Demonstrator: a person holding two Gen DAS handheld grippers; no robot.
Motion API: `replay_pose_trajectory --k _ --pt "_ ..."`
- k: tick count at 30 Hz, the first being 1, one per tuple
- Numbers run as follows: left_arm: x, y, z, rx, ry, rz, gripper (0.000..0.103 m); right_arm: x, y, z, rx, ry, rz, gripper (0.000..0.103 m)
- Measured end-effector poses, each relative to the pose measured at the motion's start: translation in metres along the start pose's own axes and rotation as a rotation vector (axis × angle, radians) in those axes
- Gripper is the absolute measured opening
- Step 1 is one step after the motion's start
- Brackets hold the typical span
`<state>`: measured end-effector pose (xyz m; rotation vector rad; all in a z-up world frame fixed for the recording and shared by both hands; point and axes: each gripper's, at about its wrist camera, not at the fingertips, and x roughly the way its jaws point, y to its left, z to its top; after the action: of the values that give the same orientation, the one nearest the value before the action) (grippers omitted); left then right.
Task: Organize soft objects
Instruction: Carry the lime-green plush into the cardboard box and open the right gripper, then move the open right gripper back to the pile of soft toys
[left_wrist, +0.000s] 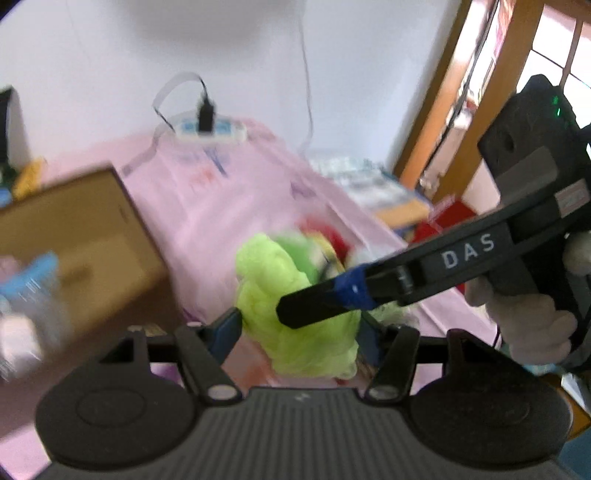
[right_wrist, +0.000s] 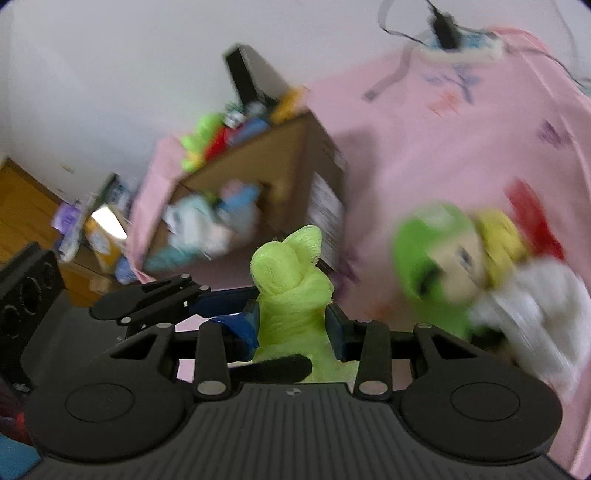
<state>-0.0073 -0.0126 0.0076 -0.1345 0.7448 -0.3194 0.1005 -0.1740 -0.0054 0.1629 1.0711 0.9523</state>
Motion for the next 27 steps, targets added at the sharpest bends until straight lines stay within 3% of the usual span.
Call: replay_pose_trajectory --k 4,8,16,22,27 --pt "-0.025 0.037 0.03 0.02 -0.075 0.016 0.063 0.017 0.026 0.036 -0.017 -0.056 0.055 0.022" --pt "-0.025 0.084 0.054 0.01 -0.089 0.032 0.062 0.047 0.037 0.065 -0.052 -0.079 0.025 0.021" --pt "0.03 0.178 0.077 -0.121 0.037 0.035 0.061 0.127 0.049 0.102 -0.101 -0.028 -0.112 0.02" --pt "0.078 0.218 0.071 -0.224 0.161 0.062 0.061 0.163 0.052 0.112 -0.176 -0.017 -0.277 0.02" --pt "0.11 0.234 0.061 -0.284 0.261 0.07 0.062 0.161 0.043 0.118 -0.11 -0.061 -0.276 0.021"
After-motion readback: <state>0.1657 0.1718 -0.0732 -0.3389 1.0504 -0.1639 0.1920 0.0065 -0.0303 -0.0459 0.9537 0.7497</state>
